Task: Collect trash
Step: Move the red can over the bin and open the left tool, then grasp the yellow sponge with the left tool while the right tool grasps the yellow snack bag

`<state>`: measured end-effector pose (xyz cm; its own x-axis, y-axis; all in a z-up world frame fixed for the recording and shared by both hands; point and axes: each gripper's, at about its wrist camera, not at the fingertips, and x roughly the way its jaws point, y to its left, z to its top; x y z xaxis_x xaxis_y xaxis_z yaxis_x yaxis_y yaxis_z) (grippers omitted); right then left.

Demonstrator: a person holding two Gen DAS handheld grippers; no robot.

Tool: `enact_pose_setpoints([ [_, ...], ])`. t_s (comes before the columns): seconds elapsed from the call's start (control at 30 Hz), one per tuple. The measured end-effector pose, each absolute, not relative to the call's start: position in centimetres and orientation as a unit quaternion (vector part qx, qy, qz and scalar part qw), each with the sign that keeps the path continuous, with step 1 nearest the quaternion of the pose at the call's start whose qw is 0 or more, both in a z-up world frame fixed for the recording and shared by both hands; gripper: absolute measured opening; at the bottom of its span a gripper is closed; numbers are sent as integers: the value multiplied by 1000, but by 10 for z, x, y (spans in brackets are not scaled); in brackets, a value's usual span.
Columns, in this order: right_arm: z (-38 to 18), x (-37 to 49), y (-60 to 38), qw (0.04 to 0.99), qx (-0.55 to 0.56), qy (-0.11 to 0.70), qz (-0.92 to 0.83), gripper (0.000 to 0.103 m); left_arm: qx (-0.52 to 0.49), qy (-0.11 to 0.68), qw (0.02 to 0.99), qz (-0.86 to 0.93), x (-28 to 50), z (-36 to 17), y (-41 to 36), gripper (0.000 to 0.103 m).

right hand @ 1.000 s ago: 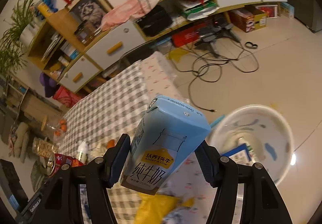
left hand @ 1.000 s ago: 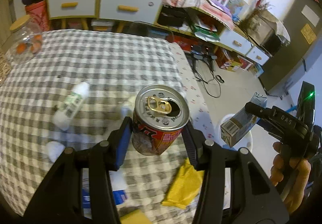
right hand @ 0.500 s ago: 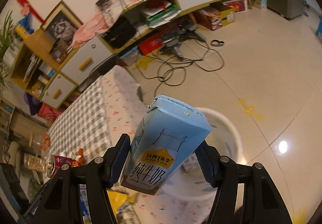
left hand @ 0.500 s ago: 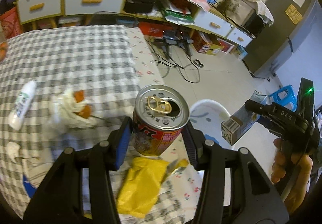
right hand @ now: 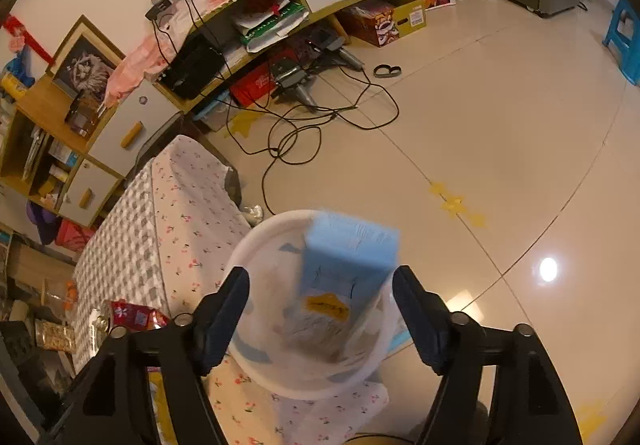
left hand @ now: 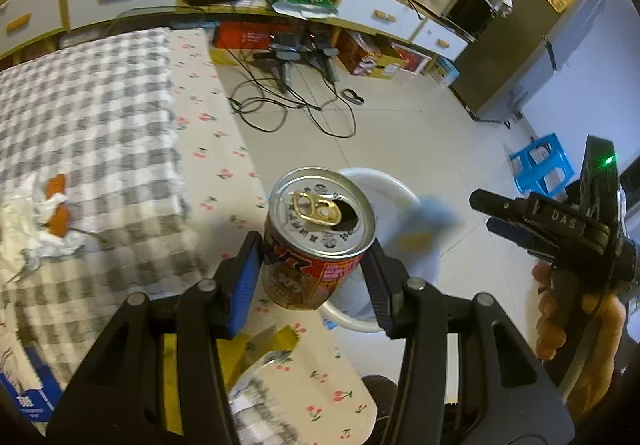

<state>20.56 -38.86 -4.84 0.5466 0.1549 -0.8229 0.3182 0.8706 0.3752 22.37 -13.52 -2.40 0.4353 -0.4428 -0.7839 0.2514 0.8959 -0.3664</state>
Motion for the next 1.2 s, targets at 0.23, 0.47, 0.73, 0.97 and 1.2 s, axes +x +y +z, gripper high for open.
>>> enact_pose_setpoints([
  [0.23,-46,195,-402,848,228,475,-55,76,-79,494,836,-227,228,-34,-158,51],
  [0.47,-50,185,-417,848,216,479,-69,76,-70,496,833,-236,230,-40,-169,51],
  [0.73,-49,177,-431,847,223,476,-76,76,-37,481,848,-218,227,-36,-173,88],
  [0.97,-49,175,-429,848,219,477,-76,76,-31,482,852,-200,222,-35,-159,96],
  [1.2,-49,174,-421,850,210,478,-70,76,-26,485,854,-186,212,-30,-140,101],
])
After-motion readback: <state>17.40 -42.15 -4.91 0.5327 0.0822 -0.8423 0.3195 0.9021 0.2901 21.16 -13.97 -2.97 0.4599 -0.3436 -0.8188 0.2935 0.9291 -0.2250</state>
